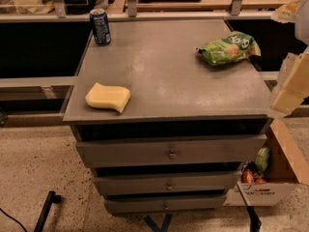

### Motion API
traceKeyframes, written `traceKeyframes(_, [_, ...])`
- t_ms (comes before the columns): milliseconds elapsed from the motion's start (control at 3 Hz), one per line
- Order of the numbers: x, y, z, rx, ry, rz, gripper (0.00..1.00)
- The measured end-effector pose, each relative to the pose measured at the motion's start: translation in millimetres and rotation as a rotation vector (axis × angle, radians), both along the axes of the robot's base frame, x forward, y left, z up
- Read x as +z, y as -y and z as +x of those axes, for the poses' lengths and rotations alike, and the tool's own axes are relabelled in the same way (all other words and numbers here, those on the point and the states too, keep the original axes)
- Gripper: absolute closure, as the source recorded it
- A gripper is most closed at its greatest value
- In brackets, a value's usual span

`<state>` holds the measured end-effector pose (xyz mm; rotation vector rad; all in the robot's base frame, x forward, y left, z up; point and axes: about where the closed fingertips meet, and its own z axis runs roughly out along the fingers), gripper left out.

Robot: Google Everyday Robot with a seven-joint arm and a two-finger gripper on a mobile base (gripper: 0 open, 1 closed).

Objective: Move pepsi can near sponge

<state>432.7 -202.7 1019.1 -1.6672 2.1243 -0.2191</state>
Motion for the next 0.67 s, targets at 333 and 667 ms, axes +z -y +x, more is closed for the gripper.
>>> traceKeyframes(333, [0.1, 0.0, 0.0, 0.0, 0.0, 0.0, 0.0])
traceKeyframes(667, [0.5, -10.8, 19.2, 0.036, 0.006, -0.004, 0.0])
